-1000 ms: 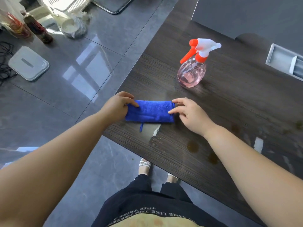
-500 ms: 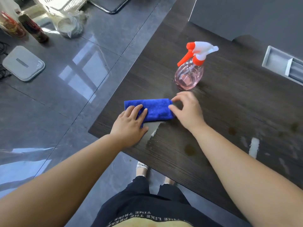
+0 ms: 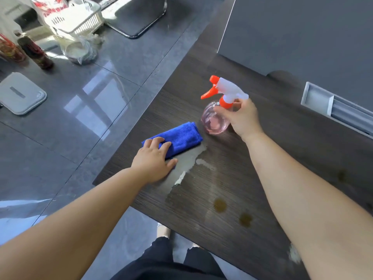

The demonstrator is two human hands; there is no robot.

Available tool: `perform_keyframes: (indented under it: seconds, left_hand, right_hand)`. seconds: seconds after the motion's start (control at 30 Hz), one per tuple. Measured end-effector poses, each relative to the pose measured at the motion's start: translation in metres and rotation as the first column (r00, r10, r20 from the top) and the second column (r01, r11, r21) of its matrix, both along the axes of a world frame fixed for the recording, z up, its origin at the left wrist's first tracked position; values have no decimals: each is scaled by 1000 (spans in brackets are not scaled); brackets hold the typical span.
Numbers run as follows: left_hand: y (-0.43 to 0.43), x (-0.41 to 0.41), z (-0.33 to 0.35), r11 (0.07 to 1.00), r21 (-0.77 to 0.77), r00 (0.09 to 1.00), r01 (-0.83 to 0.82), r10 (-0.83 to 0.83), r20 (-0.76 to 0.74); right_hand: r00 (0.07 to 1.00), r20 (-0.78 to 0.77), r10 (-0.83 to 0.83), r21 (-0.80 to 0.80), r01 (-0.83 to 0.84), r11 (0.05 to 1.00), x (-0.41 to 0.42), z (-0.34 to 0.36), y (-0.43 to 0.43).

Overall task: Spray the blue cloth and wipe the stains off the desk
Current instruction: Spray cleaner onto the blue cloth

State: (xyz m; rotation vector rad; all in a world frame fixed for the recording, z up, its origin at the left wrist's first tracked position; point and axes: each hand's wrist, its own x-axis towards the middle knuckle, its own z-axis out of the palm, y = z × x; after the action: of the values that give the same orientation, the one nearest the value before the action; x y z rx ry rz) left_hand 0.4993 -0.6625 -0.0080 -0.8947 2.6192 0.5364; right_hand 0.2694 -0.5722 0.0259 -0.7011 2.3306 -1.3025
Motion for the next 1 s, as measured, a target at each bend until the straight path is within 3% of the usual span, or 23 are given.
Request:
perform_keyframes:
  seconds: [0.3, 0.4, 0.47, 0.53, 0.63, 0.73, 1.0]
  left_hand:
    - [1, 8, -4, 998, -14, 998, 55, -55, -12]
    - [2, 9, -5, 998, -20, 998, 59, -59, 3]
    - [1, 8, -5, 998, -15, 998, 60, -60, 2]
    - [0, 9, -5, 998, -9, 998, 61, -61, 7]
    - [0, 11, -5, 998, -8, 998, 66, -66, -4]
    - [0, 13, -5, 997, -13, 997, 72, -72, -16]
    - [-3, 21, -9, 991, 133, 985, -17, 39, -168]
  right_hand:
    - [919, 130, 372, -222, -338, 914, -5, 7, -11]
    - [918, -90, 386, -108, -394, 913, 2, 9, -12]
    - [856, -293, 426, -41, -456, 889, 5, 7, -12]
    - [832, -332, 444, 5, -469, 883, 11, 6, -11]
    - [868, -217, 447, 80, -441, 894, 9, 10, -9]
    - [840, -67, 538, 171, -522, 836, -1, 18, -7]
    - [753, 23, 657, 357, -620, 699, 19, 34, -3]
